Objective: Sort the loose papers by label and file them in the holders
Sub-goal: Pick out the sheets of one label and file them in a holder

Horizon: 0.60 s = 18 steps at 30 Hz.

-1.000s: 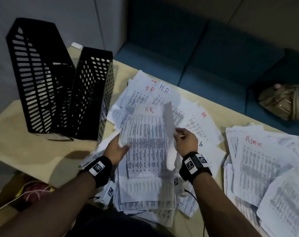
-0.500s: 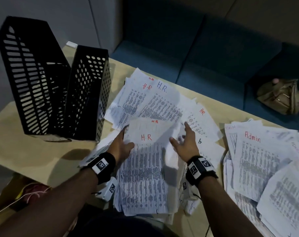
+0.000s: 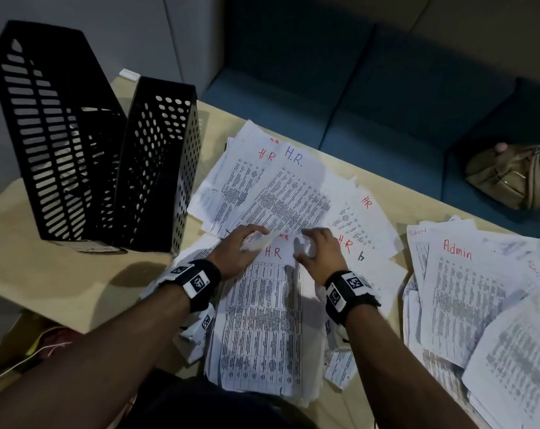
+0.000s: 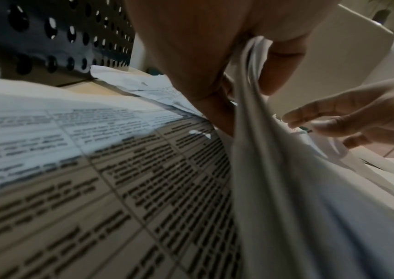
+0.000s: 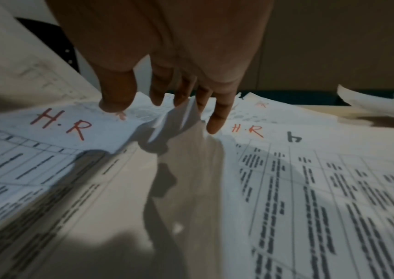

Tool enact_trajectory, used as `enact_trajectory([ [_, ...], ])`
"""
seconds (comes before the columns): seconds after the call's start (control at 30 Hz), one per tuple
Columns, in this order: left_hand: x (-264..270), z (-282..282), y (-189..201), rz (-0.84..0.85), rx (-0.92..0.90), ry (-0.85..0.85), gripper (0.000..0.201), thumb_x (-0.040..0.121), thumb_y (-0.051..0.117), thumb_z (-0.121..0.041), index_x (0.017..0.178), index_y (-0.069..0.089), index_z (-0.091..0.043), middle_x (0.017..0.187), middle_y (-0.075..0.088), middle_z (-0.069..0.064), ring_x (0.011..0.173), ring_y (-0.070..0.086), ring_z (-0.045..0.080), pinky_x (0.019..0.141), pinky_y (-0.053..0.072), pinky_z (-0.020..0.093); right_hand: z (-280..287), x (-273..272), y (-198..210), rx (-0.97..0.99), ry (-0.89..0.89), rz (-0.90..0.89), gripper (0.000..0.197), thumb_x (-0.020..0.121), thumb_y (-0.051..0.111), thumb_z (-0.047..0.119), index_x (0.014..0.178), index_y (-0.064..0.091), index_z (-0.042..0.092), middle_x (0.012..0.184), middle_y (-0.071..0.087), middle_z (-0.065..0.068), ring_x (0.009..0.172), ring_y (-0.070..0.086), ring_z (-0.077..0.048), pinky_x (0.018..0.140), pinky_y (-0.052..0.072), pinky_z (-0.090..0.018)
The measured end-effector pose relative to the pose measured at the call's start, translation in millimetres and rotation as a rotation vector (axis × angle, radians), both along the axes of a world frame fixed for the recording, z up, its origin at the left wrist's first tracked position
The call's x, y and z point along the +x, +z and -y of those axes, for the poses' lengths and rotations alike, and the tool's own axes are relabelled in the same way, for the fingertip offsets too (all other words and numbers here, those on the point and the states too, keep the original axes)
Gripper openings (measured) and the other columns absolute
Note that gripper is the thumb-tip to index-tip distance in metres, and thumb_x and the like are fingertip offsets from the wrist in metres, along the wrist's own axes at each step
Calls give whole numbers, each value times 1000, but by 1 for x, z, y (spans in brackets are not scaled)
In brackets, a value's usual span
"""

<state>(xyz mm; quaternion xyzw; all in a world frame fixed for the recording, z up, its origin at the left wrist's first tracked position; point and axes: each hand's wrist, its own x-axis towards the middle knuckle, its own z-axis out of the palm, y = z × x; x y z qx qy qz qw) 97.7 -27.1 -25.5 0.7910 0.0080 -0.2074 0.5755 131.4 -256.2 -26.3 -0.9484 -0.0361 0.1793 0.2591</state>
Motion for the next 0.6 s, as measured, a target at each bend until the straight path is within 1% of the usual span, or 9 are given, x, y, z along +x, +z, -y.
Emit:
enact_trajectory([
  [0.07, 3, 1, -1, -8, 35, -10, 62, 84, 51, 3, 125, 46, -44, 139, 46, 5, 68, 61, 23, 55, 52, 31, 5, 1, -4, 16, -85, -23, 59, 86, 66, 33, 140, 44, 23, 145, 36, -4, 132, 36, -25, 107, 32, -36],
  [0.1, 4, 1, -1, -21, 36, -7, 71, 82, 48, 6, 134, 41, -42, 142, 41, -4, 59, 58, 22, 50, 48, 29, 8, -1, -6, 26, -99, -53, 59, 87, 65, 34, 141, 42, 22, 146, 36, -5, 133, 36, -25, 107, 31, -36],
  [0.17, 5, 1, 0, -47, 21, -9, 78, 79, 44, 7, 138, 38, -45, 142, 38, -11, 57, 58, 22, 50, 45, 27, 12, -4, -11, 7, -62, -85, 59, 88, 64, 36, 141, 42, 21, 145, 38, -6, 133, 37, -26, 108, 31, -37],
  [0.27, 6, 0, 3, -45, 15, -66, 62, 77, 49, 4, 121, 49, -40, 132, 52, 2, 79, 63, 20, 64, 53, 28, 18, -8, -12, -65, 7, -46, 59, 87, 63, 40, 140, 43, 23, 144, 36, -5, 132, 35, -27, 105, 34, -38],
  [0.33, 6, 2, 6, -38, 64, -87, 54, 79, 50, 0, 122, 46, -32, 114, 56, 5, 66, 57, 5, 55, 45, 17, 19, -8, -9, -161, 84, 2, 65, 86, 62, 45, 144, 38, 26, 150, 28, -4, 135, 29, -30, 105, 33, -42],
  [0.4, 8, 4, 9, -11, 72, -112, 60, 82, 49, 0, 134, 41, -28, 112, 55, 0, 47, 46, 2, 49, 39, 15, 13, -2, -4, -246, 217, 48, 75, 84, 62, 50, 148, 28, 28, 158, 18, -2, 142, 21, -29, 112, 27, -47],
  [0.47, 11, 7, 11, 33, 105, -197, 60, 85, 49, 1, 135, 41, -32, 119, 56, -1, 60, 56, 7, 60, 50, 25, 3, 4, 0, -268, 325, 51, 81, 83, 61, 55, 149, 23, 29, 158, 20, 1, 145, 18, -24, 116, 20, -50],
  [0.53, 14, 9, 13, 45, 147, -218, 52, 85, 51, -5, 126, 46, -37, 127, 56, 1, 100, 61, 23, 86, 53, 44, -10, 6, 1, -239, 382, 32, 75, 85, 58, 54, 148, 26, 31, 152, 35, 2, 141, 28, -22, 116, 21, -47],
  [0.6, 15, 8, 16, 40, 155, -156, 44, 80, 54, -12, 114, 49, -41, 121, 57, -2, 104, 60, 26, 89, 51, 50, -25, 5, 4, -205, 385, -17, 66, 89, 55, 49, 146, 29, 30, 142, 47, 1, 130, 41, -22, 111, 29, -42],
])
